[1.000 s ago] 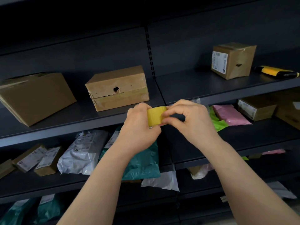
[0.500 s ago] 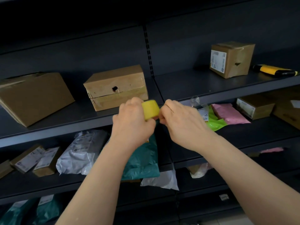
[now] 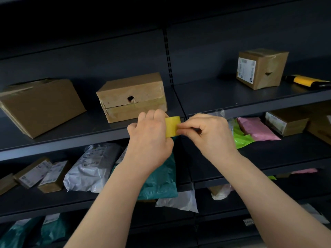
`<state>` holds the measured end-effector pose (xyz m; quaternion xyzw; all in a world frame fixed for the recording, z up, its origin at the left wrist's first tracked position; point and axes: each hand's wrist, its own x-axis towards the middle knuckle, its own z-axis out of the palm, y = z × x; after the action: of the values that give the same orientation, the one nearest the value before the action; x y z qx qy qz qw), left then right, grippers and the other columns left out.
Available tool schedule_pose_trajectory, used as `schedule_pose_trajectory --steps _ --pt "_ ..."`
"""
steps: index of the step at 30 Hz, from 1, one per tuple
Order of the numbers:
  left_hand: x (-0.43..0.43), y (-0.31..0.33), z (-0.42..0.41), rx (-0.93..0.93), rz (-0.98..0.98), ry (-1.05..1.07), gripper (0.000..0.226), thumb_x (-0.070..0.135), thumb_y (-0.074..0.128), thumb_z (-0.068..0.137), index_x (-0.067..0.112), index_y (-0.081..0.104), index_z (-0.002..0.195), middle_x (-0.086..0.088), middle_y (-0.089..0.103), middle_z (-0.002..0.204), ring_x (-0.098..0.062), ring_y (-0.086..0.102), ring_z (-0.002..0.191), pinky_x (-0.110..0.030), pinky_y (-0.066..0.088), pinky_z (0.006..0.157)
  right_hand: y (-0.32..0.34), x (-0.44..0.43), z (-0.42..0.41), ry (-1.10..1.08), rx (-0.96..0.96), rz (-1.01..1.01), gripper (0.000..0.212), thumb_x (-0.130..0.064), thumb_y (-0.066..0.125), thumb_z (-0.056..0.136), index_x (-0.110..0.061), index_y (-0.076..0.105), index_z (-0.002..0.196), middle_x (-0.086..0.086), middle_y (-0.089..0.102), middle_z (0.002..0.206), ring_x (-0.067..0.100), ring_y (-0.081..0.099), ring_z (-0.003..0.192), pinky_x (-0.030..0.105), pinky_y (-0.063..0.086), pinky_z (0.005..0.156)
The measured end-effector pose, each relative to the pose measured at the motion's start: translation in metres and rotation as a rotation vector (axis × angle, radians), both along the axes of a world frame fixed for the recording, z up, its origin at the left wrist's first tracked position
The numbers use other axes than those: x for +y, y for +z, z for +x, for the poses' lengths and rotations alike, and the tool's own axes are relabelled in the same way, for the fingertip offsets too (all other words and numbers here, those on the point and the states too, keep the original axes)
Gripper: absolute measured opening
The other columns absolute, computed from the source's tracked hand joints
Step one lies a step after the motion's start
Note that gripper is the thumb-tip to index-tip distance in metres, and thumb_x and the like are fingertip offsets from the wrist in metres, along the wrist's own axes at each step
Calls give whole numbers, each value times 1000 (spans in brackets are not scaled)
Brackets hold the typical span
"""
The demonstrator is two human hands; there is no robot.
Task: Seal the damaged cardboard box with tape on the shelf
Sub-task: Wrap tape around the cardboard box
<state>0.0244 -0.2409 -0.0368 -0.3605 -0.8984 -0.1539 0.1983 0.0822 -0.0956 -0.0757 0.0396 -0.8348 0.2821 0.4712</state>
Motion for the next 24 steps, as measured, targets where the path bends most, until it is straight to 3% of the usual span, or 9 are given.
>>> schedule_pose_trajectory --steps 3,7,10,13,15,17,19,21,24 --pt "2 -2 0 -19 -3 21 40 16 59 82 20 44 119 3 44 115 -22 37 109 -41 34 88 1 -2 0 -115 -18 197 11 -28 67 82 -22 76 82 -7 69 79 13 65 67 29 50 55" --pt "4 -2 -1 15 25 2 41 12 59 80 18 45 118 3 44 112 -21 37 107 -39 34 87 1 -5 0 -323 -98 443 10 -25 62 87 -18 65 82 -4 58 78 17 57 59 22 18 42" --pt "5 0 -1 7 80 -37 40 13 60 79 20 45 115 8 40 106 -20 38 105 -38 34 85 -2 -6 -4 -276 -154 295 7 -17 60 89 -13 55 87 -2 48 84 21 52 65 26 19 44" --pt "-1 0 -6 -183 181 -95 34 15 63 80 23 44 108 7 45 102 -20 42 103 -40 40 82 -7 -1 1 68 -165 -111 19 -35 54 90 -20 51 102 -6 46 104 14 50 97 33 43 80" --pt "-7 -4 -10 -349 230 -178 32 10 64 81 23 45 103 5 48 98 -21 44 100 -32 38 71 -8 5 9 259 -292 -235 57 -41 71 81 -34 39 128 -7 37 134 7 36 130 22 30 107" --pt "-12 -10 -11 -505 253 -270 34 4 63 82 25 47 103 5 46 102 -19 44 99 -26 33 68 -12 9 9 365 -486 -226 86 -21 79 78 -39 24 142 -11 29 147 0 27 138 18 27 112" --pt "-14 -14 -8 -657 252 -336 38 2 63 83 28 47 106 8 39 116 -14 41 109 -23 35 77 -18 5 4 281 -472 -168 70 1 64 80 -29 37 137 -6 41 136 4 41 123 31 40 104" --pt "-13 -18 -4 -869 300 -351 38 16 69 81 29 48 109 7 34 128 -14 38 121 -25 35 88 -24 -4 -1 133 -328 -131 51 5 51 75 -17 44 120 -1 42 116 11 43 104 40 45 87" --pt "-5 -22 2 -1070 511 -250 36 39 70 62 35 51 92 -7 45 124 -28 51 110 -39 45 82 -33 -15 -7 37 -228 -3 53 10 51 72 -20 34 111 -2 30 104 16 36 96 37 41 71"
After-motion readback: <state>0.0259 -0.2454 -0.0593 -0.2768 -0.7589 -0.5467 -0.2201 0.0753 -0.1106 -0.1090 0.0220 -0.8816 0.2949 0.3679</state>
